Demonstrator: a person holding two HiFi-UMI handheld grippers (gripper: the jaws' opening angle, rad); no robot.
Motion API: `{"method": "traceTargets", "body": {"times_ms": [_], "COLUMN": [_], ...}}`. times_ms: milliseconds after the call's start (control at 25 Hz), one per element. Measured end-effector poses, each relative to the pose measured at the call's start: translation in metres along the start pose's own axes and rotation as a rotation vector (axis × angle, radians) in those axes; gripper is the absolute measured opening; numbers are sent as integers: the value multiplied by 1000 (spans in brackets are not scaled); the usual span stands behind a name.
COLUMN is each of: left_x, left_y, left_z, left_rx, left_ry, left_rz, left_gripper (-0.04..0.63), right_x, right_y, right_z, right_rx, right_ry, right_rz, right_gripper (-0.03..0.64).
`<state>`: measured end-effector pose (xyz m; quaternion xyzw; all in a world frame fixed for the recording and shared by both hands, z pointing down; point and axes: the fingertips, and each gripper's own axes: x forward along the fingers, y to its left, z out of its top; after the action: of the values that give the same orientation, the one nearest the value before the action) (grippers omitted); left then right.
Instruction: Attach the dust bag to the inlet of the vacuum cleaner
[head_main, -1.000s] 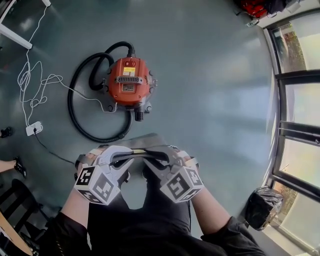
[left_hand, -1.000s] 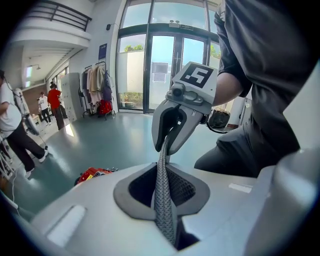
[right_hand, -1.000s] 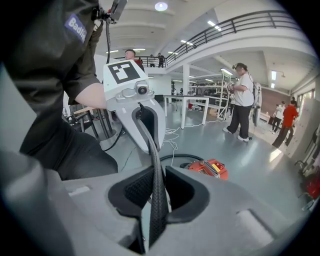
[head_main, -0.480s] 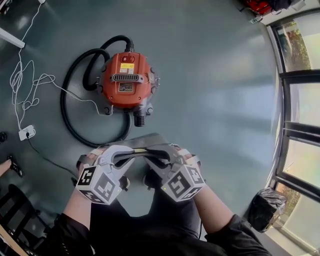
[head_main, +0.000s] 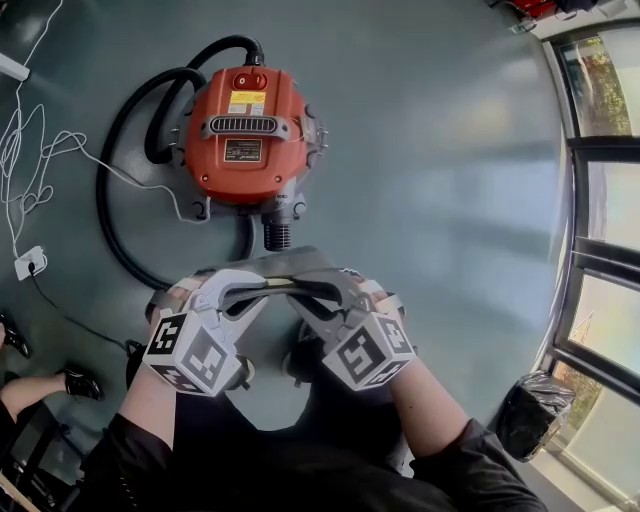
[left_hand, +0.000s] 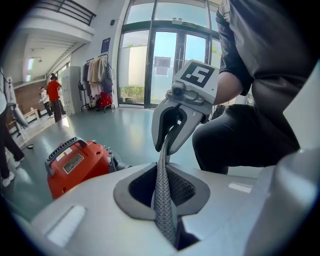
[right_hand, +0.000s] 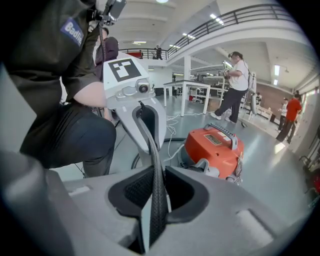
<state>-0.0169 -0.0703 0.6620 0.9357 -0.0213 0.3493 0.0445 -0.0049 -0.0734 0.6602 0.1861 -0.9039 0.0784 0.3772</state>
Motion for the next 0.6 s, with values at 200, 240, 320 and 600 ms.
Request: {"method": "traceTargets", "body": {"times_ms": [200, 240, 320, 600], "left_x": [28, 33, 41, 56], "left_y": [6, 8, 12, 24], "left_z": [-25, -28, -34, -42], "left_rx": [5, 9, 22, 66], "left_ry": [-12, -14, -17, -35], "left_rz": [-8, -8, -7, 17], "left_gripper": [52, 52, 52, 51], "right_x": [26, 29, 36, 46], "right_y": [-4, -6, -10, -25], "right_z": [-32, -36, -43, -48], "right_rx": [-9, -10, -14, -39], "right_ry": [4, 4, 3, 7], "right_rz": [-17, -20, -26, -65], "right_gripper": [49, 49, 49, 49]}}
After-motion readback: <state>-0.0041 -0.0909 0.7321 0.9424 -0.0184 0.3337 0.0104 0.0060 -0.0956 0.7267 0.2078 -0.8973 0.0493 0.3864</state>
